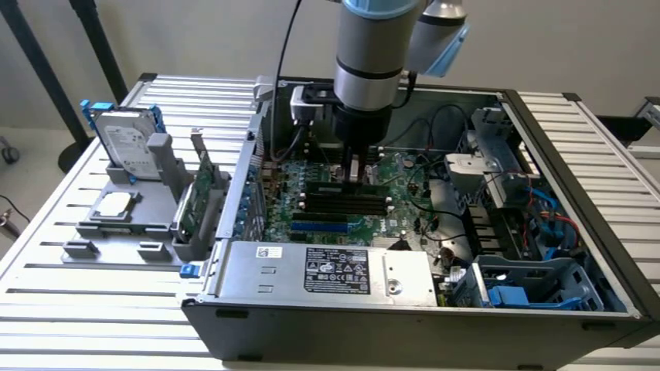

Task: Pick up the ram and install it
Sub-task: 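Insert the ram into the slot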

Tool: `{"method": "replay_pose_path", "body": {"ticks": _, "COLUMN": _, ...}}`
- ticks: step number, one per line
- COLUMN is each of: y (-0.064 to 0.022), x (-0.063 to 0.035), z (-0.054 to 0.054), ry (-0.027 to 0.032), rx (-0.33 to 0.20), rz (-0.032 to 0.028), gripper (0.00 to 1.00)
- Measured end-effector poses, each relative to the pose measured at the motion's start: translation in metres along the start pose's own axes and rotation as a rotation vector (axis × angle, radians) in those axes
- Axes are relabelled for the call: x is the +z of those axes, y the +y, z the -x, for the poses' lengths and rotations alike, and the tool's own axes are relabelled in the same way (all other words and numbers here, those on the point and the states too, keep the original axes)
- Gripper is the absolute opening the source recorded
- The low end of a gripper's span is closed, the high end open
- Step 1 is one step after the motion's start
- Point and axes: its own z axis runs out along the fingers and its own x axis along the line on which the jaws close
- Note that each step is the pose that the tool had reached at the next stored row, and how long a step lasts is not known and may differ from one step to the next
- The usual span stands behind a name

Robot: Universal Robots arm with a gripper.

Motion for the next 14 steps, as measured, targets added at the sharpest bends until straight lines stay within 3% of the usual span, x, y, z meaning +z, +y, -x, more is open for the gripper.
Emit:
{"method": "replay_pose_path", "body": {"ticks": 9, "y": -0.0001, "x": 0.0064, "z": -0.0003, "ry": 0.0036, "rx": 0.000, "rz": -0.0040, "gripper": 0.14}}
{"method": "replay_pose_path", "body": {"ticks": 14, "y": -0.0002, "x": 0.0100, "z": -0.0004, "ry": 0.0121, "rx": 0.000, "rz": -0.0062, "gripper": 0.14}}
